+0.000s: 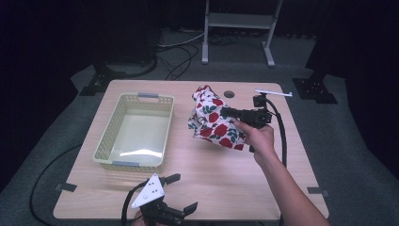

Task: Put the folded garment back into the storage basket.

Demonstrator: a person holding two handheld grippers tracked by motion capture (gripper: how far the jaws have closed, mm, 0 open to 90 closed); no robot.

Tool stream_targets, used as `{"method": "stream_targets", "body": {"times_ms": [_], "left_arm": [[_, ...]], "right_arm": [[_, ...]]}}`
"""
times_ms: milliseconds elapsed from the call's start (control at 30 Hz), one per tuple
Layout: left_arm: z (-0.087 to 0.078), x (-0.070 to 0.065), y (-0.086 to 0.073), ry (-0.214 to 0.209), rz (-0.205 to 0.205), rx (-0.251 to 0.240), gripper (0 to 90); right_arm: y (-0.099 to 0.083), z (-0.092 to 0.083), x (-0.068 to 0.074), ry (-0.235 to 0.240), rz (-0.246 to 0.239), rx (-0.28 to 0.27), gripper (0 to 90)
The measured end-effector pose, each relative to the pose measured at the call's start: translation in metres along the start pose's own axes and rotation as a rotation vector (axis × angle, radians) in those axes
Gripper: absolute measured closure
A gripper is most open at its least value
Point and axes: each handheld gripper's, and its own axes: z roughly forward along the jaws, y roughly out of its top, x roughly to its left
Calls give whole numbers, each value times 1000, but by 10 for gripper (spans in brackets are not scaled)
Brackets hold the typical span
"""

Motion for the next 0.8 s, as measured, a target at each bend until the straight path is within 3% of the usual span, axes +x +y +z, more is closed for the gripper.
{"method": "stream_targets", "body": {"times_ms": [800], "left_arm": [[0,0,0,-2,1,-1,0]], "right_arm": [[10,26,23,37,-38,30,815]]}}
